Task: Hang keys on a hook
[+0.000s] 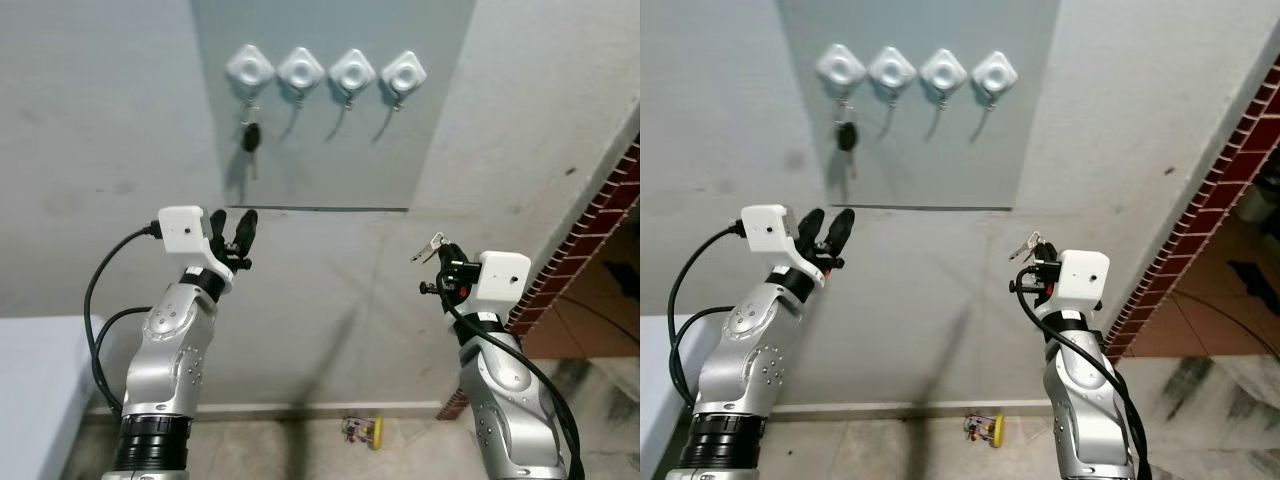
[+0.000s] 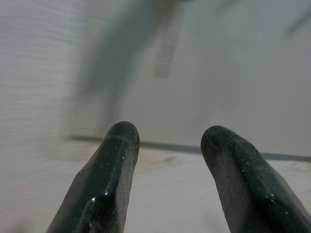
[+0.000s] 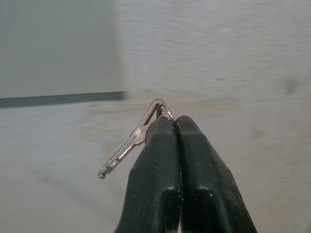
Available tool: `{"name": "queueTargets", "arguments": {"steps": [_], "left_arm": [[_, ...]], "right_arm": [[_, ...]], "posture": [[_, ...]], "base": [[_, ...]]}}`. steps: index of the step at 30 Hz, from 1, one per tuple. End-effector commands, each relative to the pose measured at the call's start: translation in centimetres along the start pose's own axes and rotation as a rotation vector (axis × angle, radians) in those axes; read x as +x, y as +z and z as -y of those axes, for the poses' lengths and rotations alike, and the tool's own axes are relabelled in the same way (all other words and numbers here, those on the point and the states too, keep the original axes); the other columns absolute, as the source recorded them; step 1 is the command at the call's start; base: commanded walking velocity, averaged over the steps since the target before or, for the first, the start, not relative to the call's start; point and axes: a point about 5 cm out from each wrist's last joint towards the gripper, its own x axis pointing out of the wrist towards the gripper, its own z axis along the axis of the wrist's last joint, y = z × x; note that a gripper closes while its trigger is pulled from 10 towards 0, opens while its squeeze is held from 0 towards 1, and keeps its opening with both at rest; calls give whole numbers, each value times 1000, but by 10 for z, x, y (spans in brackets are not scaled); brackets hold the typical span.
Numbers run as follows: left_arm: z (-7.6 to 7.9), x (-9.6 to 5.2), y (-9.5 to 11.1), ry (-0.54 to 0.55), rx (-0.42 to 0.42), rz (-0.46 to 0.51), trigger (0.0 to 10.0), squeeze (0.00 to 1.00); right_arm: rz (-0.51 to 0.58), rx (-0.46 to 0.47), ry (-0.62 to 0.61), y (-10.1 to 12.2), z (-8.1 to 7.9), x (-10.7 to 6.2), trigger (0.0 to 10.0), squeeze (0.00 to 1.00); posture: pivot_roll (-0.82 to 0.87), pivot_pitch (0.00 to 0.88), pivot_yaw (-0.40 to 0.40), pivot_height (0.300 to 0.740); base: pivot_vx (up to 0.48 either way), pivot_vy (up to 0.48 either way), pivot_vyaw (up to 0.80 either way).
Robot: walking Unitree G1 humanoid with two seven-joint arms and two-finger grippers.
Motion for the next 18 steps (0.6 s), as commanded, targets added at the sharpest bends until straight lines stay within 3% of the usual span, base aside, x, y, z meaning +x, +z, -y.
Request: {"name": "queueTargets", "arguments": {"steps": [1, 7, 10, 14, 18], "left_arm": [[4, 1, 6, -17, 19, 23, 10000, 0], [11, 1, 20, -125, 106, 66, 10000, 0], [11, 2, 23, -133, 108, 71, 10000, 0], [23, 6, 34, -232, 174, 95, 10000, 0], [26, 6, 36, -257, 179, 101, 10000, 0]], "right_arm": [[13, 5, 0, 5, 4, 0, 10000, 0], [47, 10, 112, 13, 0, 1, 10000, 0], [65, 12, 146, 18, -1, 3, 10000, 0], [124, -38, 267, 40, -6, 20, 10000, 0], [145, -43, 297, 46, -9, 26, 10000, 0]], "posture": [[-128, 0, -28, 740], [-127, 0, -30, 740], [-127, 0, -29, 740], [-127, 0, -29, 740], [-128, 0, -28, 740]], "base": [[0, 0, 0], [0, 0, 0], [0, 0, 0], [0, 0, 0], [0, 0, 0]]}}
